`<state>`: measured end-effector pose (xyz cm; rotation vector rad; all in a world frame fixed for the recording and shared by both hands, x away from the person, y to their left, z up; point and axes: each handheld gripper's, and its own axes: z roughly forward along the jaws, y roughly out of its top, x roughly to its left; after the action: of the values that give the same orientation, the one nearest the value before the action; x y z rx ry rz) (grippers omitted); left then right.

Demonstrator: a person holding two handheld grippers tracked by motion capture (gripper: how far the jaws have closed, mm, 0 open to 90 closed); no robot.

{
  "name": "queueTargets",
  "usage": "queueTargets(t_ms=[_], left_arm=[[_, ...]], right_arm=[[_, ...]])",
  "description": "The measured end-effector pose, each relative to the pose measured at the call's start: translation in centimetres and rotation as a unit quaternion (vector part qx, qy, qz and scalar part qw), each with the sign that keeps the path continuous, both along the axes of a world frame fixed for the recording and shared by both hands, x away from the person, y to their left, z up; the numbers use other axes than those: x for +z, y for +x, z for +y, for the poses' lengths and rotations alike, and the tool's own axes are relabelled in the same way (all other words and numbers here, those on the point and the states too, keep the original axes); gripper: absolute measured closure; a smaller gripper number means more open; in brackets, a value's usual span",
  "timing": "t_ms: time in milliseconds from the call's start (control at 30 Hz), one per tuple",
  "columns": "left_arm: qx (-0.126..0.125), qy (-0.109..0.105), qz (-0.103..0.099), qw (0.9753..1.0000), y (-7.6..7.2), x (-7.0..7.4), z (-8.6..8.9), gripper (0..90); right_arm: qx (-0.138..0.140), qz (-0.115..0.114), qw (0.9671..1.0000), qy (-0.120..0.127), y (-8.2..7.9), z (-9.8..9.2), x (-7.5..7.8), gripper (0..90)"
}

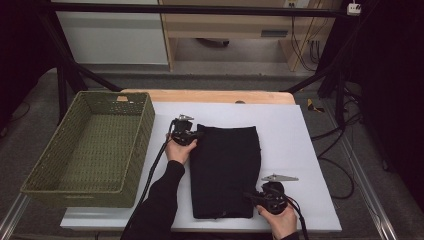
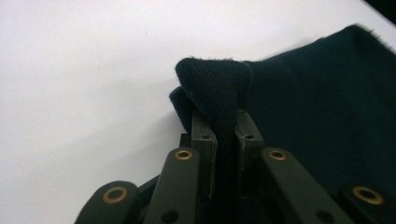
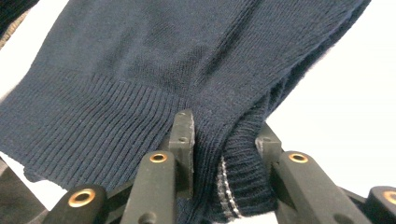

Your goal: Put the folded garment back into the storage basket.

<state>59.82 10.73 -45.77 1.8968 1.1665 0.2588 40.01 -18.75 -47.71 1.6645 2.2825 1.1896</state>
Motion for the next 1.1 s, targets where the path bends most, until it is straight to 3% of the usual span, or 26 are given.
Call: queueTargets(t_ms=[533,1100], left_arm=[[-0.037,-0.015,-0.049,0.998,-1.4,4.5,-1.0,82.2],[-0.054,-0.022,-0.067,0.996,-2.0,6.1,-1.5,82.2]], right_arm=[[0.008,-0.017,0.9998,0.004,-0.2,-0.3,0.2,72.1],[0.023,-0.036,0.999,0.011,-0.6,-0.5,1.3,73.6]])
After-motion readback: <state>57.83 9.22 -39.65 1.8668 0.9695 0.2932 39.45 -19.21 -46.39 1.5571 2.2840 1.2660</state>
